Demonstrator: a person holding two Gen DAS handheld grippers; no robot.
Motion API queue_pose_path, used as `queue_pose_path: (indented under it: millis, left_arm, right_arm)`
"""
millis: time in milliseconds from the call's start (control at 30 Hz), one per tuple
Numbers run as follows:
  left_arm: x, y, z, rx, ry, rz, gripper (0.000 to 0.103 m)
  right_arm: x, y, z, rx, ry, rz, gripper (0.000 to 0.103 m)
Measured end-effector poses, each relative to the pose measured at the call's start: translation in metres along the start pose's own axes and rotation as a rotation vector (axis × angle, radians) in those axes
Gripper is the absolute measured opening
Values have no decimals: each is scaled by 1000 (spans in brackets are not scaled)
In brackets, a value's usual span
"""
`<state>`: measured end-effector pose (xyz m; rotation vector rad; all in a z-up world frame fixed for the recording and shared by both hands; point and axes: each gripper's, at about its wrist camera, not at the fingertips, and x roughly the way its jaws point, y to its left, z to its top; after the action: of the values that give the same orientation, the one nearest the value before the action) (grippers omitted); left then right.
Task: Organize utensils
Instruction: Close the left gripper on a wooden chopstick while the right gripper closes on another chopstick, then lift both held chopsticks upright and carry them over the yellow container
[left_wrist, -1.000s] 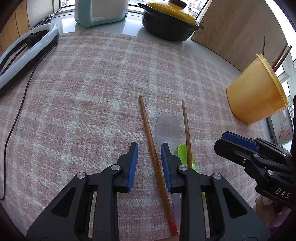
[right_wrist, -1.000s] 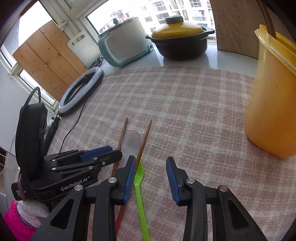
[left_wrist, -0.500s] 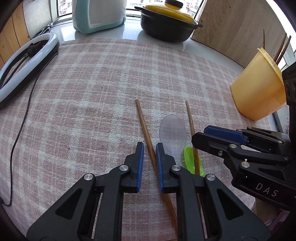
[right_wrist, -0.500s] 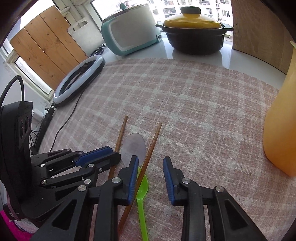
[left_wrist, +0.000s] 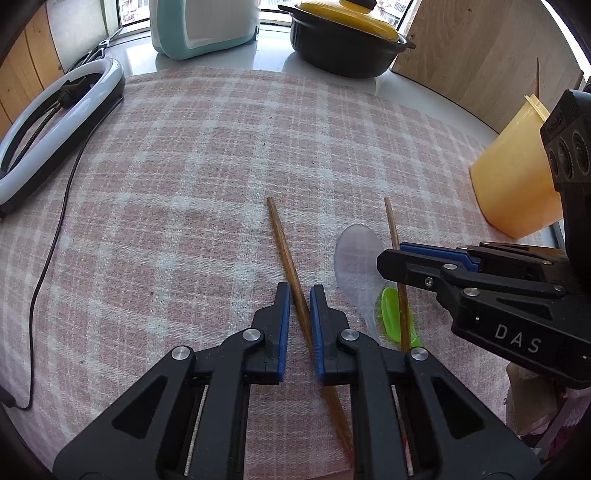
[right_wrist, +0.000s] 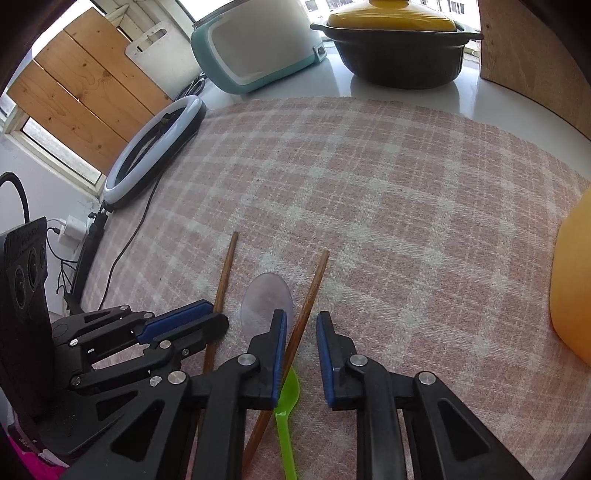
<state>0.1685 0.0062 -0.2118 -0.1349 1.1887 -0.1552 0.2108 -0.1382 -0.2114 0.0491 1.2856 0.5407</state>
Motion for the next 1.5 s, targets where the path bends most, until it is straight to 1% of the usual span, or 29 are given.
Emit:
queue_pose_path:
  millis: [67, 167, 233, 333, 467, 667, 800, 1000, 1133, 1233, 1367, 1500]
  left_arm:
    - [3, -2, 3, 6, -4, 10, 11]
    - [6, -3, 7, 14, -21, 12, 11]
    - [6, 0, 9, 0, -23, -9, 7]
    - [5, 9, 9, -51, -16, -54, 4]
    - [-4, 20, 5, -107, -28, -111, 4]
    - [-29, 21, 1, -129, -76, -142, 4]
    - [-48, 17, -2, -120, -114, -157, 4]
    - [-67, 8, -5, -112, -156, -175, 3]
    - [-78, 3, -11, -110, -173, -185, 3]
    - [-87, -5, -14, -85, -189, -190, 3]
    - [-103, -16, -16, -57, -217, -205, 4]
    - [-119, -26, -16, -36, -250, -226, 4]
  right_arm:
    - [1, 1, 0, -5, 8, 1, 9]
    - [2, 1, 0, -3, 11, 8, 7]
    - [1, 0, 0, 4, 8, 13, 5]
    - [-3, 0, 0, 12, -8, 21, 3]
    - [-14, 2, -1, 18, -35, 41, 2]
    - [-32, 3, -7, 24, -68, 80, 3]
    - [-47, 5, -12, 26, -95, 109, 3]
    - [-77, 10, -23, -2, -170, 119, 3]
    - [-95, 8, -32, -6, -200, 117, 2]
    - [-109, 5, -39, -1, -222, 123, 2]
    - [-126, 6, -46, -9, -254, 118, 2]
    - [-144, 6, -55, -27, -287, 91, 2]
